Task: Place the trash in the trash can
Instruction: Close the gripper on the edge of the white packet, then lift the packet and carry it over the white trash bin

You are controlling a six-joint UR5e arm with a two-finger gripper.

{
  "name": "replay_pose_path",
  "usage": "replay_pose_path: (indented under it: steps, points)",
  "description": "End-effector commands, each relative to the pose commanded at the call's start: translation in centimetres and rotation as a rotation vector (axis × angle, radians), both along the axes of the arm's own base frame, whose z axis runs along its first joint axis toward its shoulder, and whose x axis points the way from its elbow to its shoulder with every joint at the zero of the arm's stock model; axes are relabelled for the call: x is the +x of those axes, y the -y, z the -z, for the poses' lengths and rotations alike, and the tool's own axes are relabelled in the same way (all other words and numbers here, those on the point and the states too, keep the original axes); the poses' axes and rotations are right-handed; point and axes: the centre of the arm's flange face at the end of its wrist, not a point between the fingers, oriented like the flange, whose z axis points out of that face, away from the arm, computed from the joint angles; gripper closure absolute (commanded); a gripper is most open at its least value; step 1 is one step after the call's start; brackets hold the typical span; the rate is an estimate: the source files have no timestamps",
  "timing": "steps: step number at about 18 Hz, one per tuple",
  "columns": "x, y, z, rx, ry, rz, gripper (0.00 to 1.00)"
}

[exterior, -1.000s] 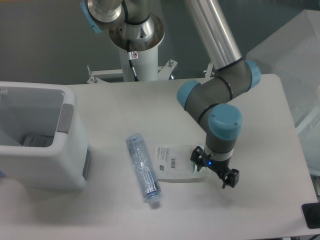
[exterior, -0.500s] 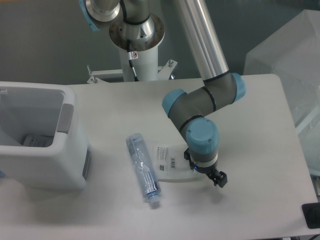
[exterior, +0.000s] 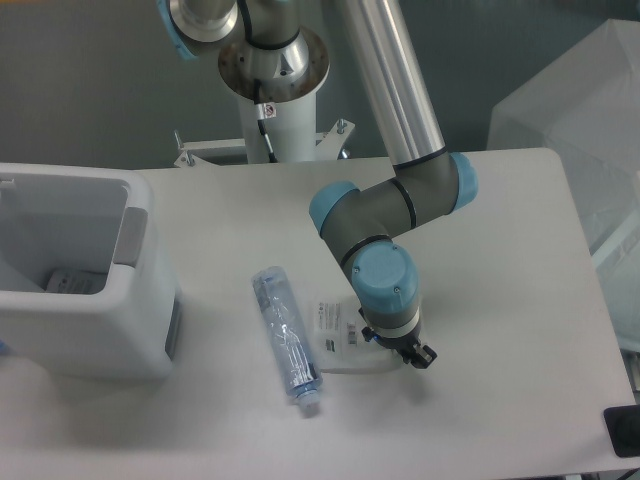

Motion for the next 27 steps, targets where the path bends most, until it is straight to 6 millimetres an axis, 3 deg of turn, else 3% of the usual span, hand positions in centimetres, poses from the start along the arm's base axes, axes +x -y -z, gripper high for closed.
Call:
replay_pose_path:
  steps: [1,5,14,18,23,27]
  points:
    - [0.0,0.0,-0.1,0.002,-0.002,-0.007,1.0]
    - [-0.1,0.3,-2.3,0.025,-0.013,-0.014,1.0]
    - [-2.1,3.0,-9.8,0.177,0.088,-0.088,1.0]
    - [-2.4,2.3,-13.4,0.262,0.156,-0.17,1.0]
    - [-1.5,3.5,-18.3,0.327,0.217,-0.195,1.0]
    - [0.9,3.8,-22.6,0.413,0.263,-0.194,1.0]
